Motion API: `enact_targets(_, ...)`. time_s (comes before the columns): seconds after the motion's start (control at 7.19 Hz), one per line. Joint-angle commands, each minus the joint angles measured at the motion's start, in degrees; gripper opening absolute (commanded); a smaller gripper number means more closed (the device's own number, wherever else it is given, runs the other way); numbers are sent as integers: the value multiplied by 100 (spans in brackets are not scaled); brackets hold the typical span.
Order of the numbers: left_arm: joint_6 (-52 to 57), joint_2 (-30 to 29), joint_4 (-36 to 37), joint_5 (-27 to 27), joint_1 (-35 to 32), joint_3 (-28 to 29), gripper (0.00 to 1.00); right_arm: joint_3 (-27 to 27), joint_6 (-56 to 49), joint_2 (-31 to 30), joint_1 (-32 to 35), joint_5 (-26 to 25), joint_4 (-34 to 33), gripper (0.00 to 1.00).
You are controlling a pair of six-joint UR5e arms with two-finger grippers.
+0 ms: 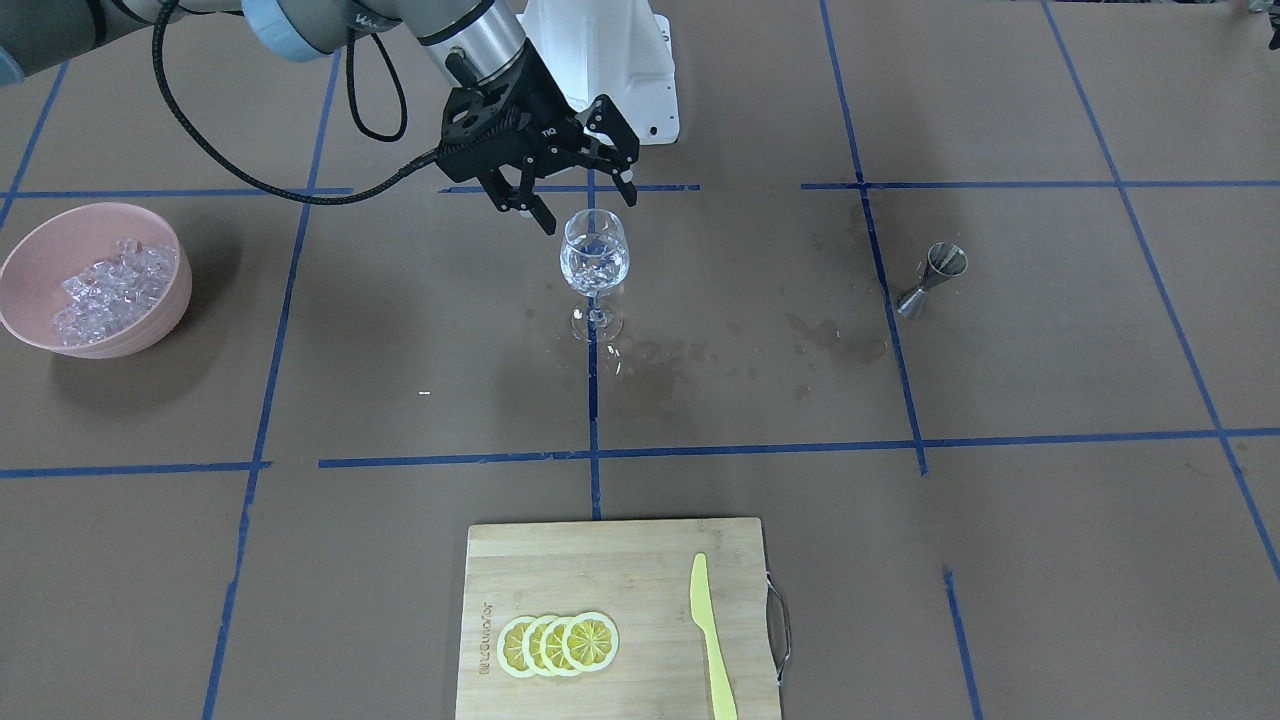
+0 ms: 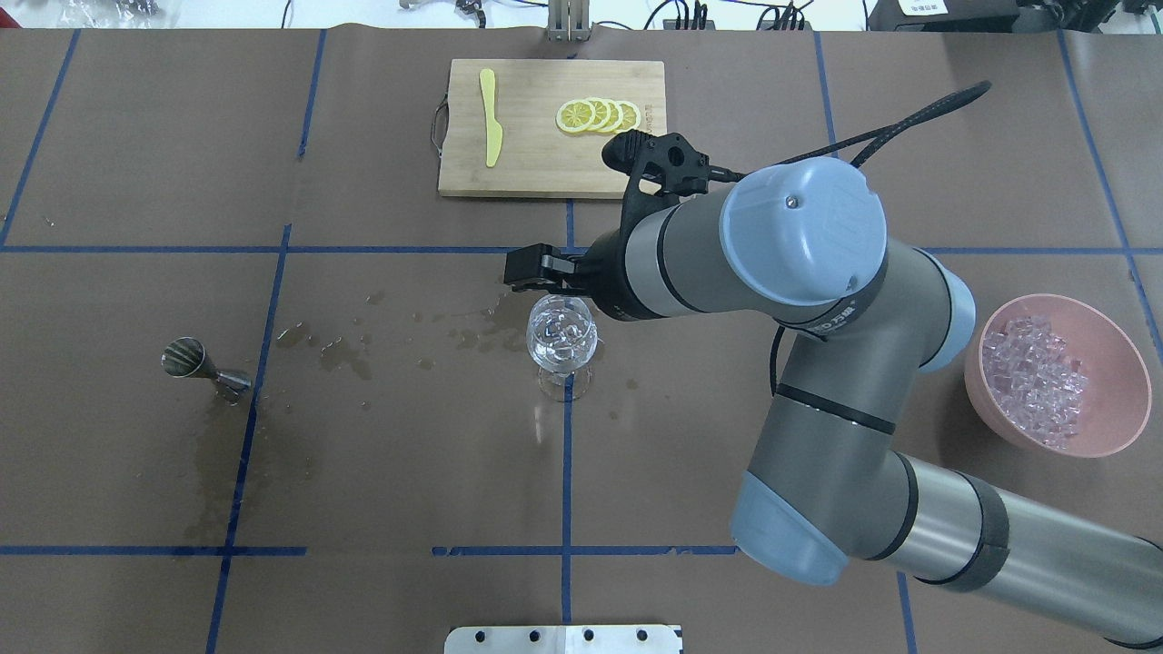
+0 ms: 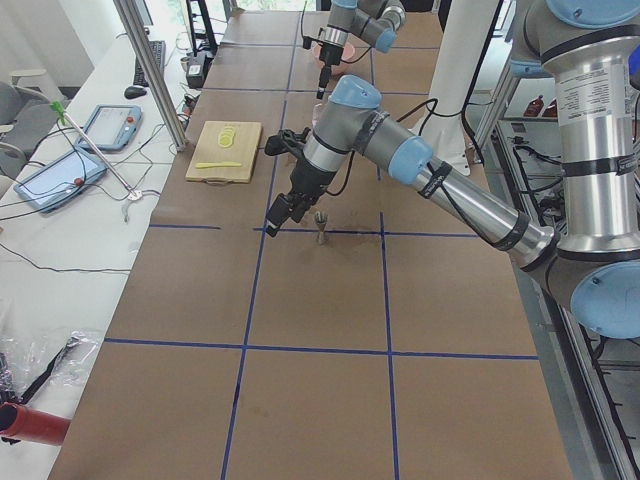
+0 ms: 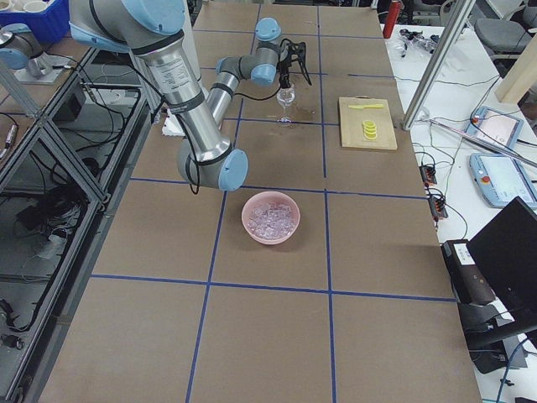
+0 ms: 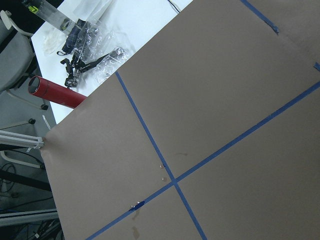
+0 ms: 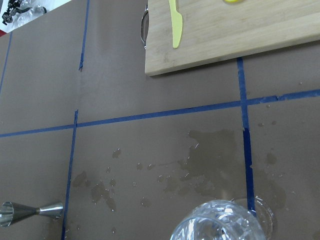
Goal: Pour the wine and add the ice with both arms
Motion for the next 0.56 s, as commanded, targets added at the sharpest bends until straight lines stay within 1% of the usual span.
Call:
enact_targets(0.0, 67, 2, -22, -127, -47, 164, 100, 310, -15, 0, 569, 606, -506, 100)
enact_targets(0.14, 67, -15, -30, -127, -56, 199, 100, 434, -85, -52, 1051, 1158, -866, 100)
enact_targets(0.28, 67, -215, -22, -414, -65, 469, 100, 479, -234, -157, 1630, 1590, -1034, 100)
enact_targets(0.42, 76, -409, -22, -756, -231, 759, 100, 497, -548, -297, 2106, 1942, -1271, 100)
